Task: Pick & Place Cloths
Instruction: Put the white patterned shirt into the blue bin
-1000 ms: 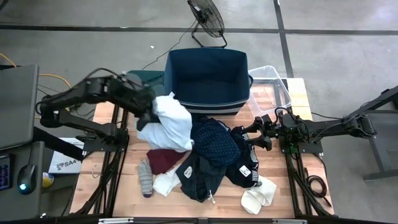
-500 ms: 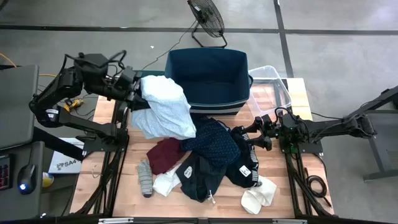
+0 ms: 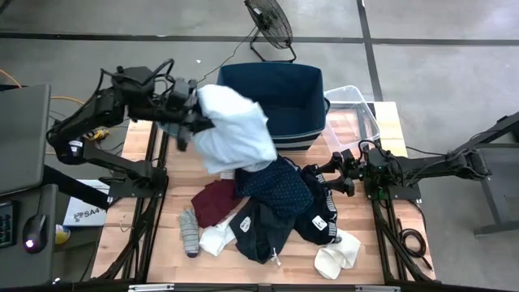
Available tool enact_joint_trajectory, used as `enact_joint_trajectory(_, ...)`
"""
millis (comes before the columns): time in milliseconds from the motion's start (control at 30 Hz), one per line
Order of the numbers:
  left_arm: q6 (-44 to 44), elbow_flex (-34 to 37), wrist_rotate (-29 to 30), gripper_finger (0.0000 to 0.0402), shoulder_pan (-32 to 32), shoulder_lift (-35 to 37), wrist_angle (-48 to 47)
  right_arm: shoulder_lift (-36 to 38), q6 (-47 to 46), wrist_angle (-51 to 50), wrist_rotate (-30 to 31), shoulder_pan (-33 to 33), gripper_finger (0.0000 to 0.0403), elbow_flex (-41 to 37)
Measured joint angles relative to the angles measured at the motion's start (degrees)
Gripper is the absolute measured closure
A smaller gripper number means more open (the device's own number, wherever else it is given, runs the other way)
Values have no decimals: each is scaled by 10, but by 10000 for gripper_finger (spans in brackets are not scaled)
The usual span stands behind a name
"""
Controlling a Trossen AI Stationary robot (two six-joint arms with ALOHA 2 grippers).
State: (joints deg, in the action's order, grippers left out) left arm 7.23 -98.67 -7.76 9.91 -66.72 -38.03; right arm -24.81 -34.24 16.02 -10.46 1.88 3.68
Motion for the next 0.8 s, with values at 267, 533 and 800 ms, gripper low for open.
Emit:
enact_joint_trajectory(267,-17,0,-42,331,89,-75,83,0,0,0,0,0,50,0)
enact_joint_trajectory(533,-4,1,-145,331,149,-146,135,0,0,0,0,0,50,0)
enact_joint_trajectory(800,49,1,-230,331,183,-192,235,0,0,0,0,0,50,0)
